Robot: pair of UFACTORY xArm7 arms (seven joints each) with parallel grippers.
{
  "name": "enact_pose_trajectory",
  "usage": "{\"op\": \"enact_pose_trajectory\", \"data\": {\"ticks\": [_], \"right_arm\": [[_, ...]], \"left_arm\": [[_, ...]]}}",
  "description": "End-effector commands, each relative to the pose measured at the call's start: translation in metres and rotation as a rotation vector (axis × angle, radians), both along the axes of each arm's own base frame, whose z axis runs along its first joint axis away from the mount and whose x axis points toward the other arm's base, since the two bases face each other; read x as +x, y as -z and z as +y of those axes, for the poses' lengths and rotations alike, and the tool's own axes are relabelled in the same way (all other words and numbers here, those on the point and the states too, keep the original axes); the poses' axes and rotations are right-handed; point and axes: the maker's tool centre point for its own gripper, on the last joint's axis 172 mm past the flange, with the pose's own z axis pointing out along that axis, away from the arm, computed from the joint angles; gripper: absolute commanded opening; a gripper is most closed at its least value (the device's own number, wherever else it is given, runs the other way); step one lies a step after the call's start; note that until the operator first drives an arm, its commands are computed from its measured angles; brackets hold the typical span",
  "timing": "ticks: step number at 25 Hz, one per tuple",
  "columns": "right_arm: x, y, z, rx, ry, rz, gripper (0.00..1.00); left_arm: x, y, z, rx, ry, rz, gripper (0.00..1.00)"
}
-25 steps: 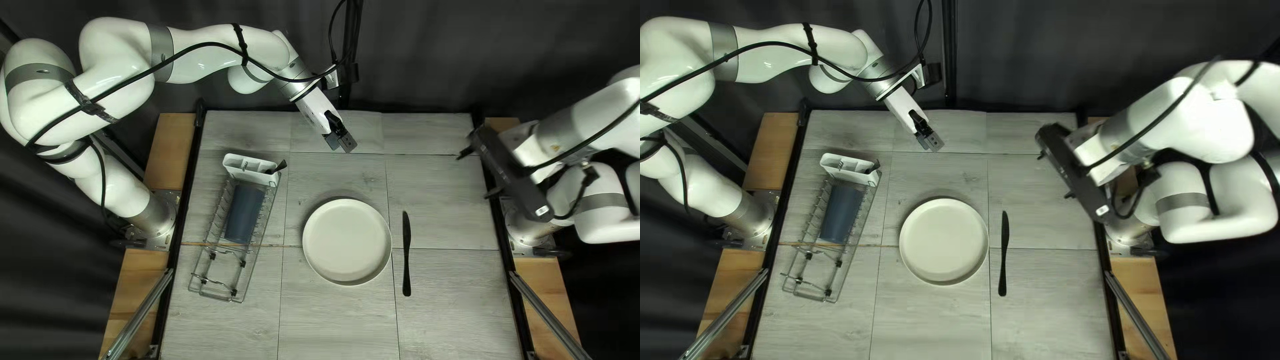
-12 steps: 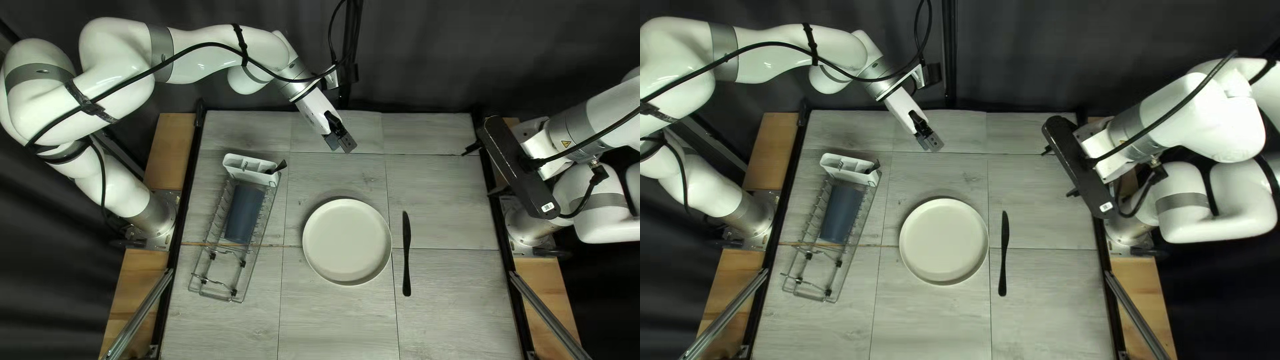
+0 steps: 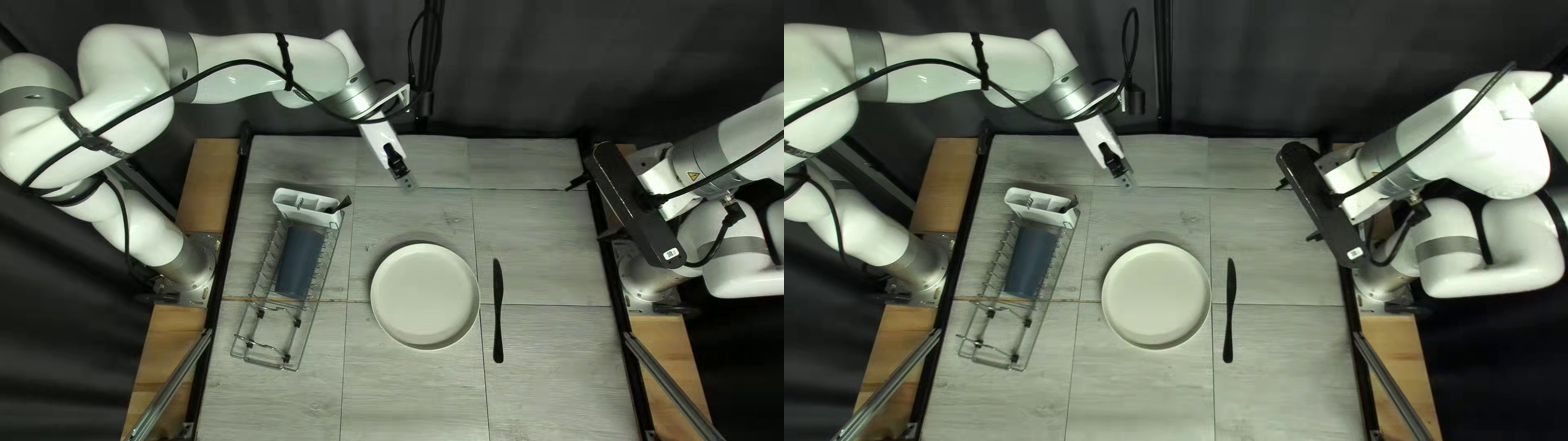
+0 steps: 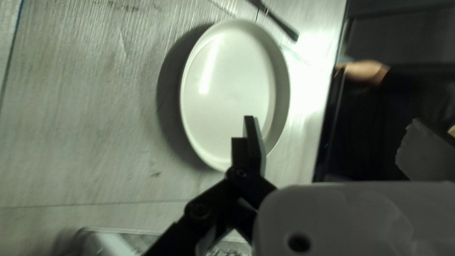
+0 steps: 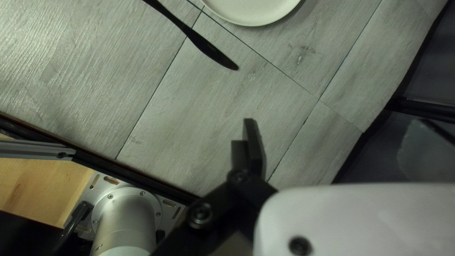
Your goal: Pick up and place plate onto table. Place down one fork to the left of the plate. Place spoon and knife to the right of the plate. Place cup above the knife and spoon
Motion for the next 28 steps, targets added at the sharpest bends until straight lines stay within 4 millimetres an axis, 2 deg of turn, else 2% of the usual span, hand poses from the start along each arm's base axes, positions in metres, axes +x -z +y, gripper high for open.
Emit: {"op": "enact_pose_trajectory", "data": {"ticks": [1,6,13,16,23,28], "right_arm": [[0.000,0.000,0.000,0.000,0.000,0.000,1.00],[0.000,0.000,0.000,0.000,0.000,0.000,1.00],[0.000,0.000,0.000,0.000,0.000,0.000,1.00],[0.000,0.000,0.000,0.000,0.000,0.000,1.00],[0.000,0.000,0.000,0.000,0.000,0.000,1.00],[0.000,0.000,0.000,0.000,0.000,0.000,1.00]], "left_arm": [[-0.009,-0.006,-0.012,0.066,0.034,0.021,1.00],[-0.009,-0.009,-0.027,0.155,0.031,0.030,1.00],[0.004,0.005,-0.045,0.216,0.008,0.038,1.00],[0.012,0.009,-0.047,0.213,0.019,0.035,1.00],[0.031,0.032,-0.040,0.158,0.075,0.041,1.00],[0.052,0.044,-0.051,0.139,0.121,0.039,1.00]]}}
